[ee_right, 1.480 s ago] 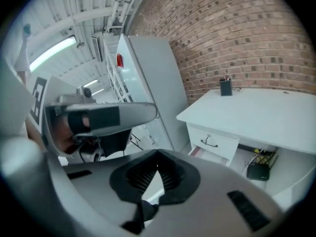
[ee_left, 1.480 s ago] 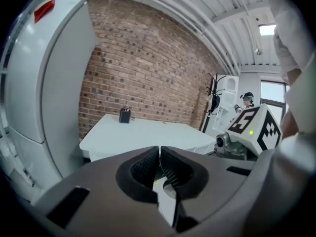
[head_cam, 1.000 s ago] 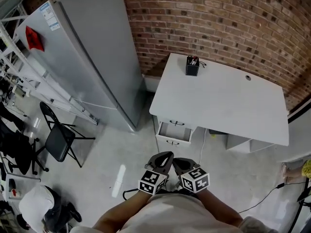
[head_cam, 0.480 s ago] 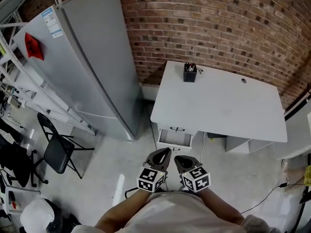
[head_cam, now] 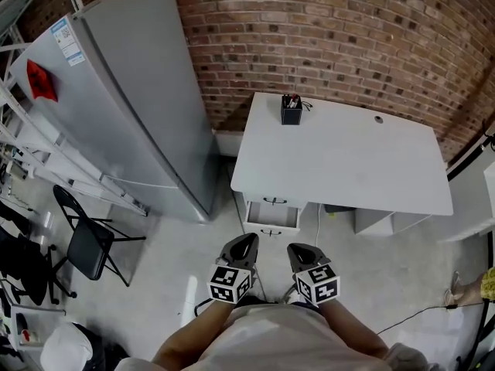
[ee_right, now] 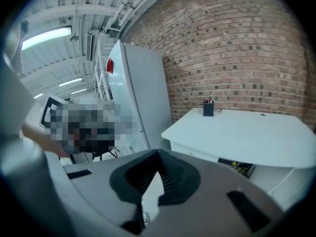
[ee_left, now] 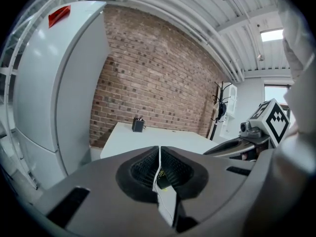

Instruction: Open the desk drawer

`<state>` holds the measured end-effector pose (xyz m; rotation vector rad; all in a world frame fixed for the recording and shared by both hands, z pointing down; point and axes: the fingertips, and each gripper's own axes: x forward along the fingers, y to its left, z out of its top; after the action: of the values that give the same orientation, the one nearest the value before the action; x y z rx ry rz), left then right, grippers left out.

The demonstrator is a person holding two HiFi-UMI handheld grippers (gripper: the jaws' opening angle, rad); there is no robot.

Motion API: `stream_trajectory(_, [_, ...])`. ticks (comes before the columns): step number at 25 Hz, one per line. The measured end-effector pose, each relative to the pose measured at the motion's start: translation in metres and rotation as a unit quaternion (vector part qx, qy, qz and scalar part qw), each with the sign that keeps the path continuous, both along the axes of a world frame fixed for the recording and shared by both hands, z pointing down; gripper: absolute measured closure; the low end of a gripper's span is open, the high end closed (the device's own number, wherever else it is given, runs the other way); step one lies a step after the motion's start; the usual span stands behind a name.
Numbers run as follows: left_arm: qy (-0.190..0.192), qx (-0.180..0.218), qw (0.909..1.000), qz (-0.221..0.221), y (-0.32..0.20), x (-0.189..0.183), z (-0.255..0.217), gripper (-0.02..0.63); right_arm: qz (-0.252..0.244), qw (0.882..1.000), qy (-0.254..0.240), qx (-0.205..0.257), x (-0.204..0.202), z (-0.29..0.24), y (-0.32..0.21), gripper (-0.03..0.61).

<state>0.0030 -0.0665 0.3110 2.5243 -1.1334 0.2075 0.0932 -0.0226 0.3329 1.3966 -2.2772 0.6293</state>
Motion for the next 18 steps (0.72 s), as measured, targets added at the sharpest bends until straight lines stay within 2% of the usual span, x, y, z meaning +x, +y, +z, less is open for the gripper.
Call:
stream_trajectory(4, [0.002,-0.011,0.9999,0.007,0.009,0.01,0.008,0.595,-0.003,1.0,0.006,-0.001,0.003,0.0,0.005,0.563])
stream_trajectory(18, [0.002,-0.009,0.9999,0.013,0.007,0.021,0.007,0.595,-0.013,1.0,0.015,-0.007,0.006,0.003,0.013,0.563])
